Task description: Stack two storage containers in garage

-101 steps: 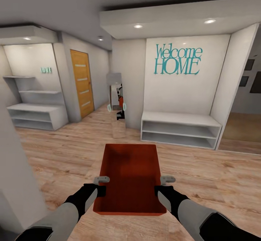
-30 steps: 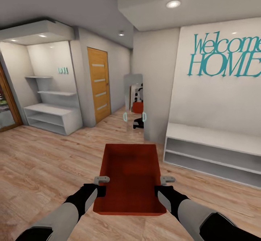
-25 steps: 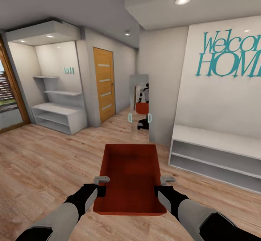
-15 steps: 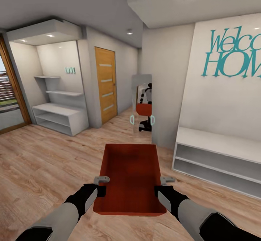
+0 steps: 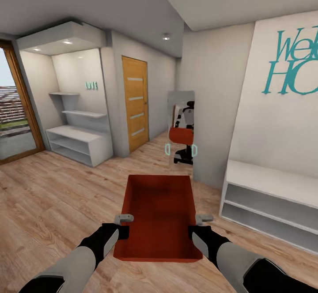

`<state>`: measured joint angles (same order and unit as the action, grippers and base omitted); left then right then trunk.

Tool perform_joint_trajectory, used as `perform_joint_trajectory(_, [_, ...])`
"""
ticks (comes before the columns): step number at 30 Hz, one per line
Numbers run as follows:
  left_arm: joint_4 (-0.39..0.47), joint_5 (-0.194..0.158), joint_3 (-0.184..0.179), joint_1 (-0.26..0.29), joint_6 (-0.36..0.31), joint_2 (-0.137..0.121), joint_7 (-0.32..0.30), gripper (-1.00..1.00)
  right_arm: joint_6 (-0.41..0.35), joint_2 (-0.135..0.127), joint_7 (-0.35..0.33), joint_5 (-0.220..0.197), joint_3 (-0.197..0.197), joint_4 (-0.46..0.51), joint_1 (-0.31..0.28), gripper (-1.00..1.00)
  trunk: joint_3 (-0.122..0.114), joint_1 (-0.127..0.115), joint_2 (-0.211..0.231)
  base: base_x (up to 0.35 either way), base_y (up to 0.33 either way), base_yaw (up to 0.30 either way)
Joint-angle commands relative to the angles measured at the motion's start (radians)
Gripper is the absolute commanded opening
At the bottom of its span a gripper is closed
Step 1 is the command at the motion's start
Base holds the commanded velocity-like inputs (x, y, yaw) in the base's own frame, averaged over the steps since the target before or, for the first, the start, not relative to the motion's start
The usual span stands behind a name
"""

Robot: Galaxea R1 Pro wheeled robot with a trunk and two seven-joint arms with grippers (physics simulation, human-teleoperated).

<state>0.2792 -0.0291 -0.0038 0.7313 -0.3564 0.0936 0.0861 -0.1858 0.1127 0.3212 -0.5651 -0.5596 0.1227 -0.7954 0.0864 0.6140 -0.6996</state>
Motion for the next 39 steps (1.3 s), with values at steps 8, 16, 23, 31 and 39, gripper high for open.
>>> perform_joint_trajectory(8, [0.000, 0.017, 0.007, 0.000, -0.007, 0.005, 0.011, -1.00, -0.008, 0.001, 0.009, 0.024, -0.017, 0.003, -0.001, -1.00, 0.002, 0.001, -0.001, 0.322, 0.000, 0.266])
perform_joint_trajectory(16, [0.000, 0.017, 0.007, 0.000, -0.007, 0.005, 0.011, -1.00, -0.008, 0.001, 0.009, 0.024, -0.017, 0.003, -0.001, -1.00, 0.002, 0.001, -0.001, 0.322, 0.000, 0.268])
perform_joint_trajectory(23, [0.000, 0.017, 0.007, 0.000, -0.007, 0.005, 0.011, -1.00, -0.008, 0.001, 0.009, 0.024, -0.017, 0.003, -0.001, -1.00, 0.002, 0.001, -0.001, 0.322, 0.000, 0.098])
perform_joint_trajectory(31, [0.000, 0.017, 0.007, 0.000, -0.007, 0.006, 0.011, -1.00, -0.008, 0.001, 0.009, 0.024, -0.017, 0.003, -0.001, -1.00, 0.002, 0.001, -0.001, 0.322, 0.000, 0.004])
perform_joint_trajectory(39, [0.000, 0.017, 0.007, 0.000, -0.007, 0.006, 0.011, -1.00, -0.008, 0.001, 0.009, 0.024, -0.017, 0.003, -0.001, -1.00, 0.002, 0.001, -0.001, 0.322, 0.000, 0.000])
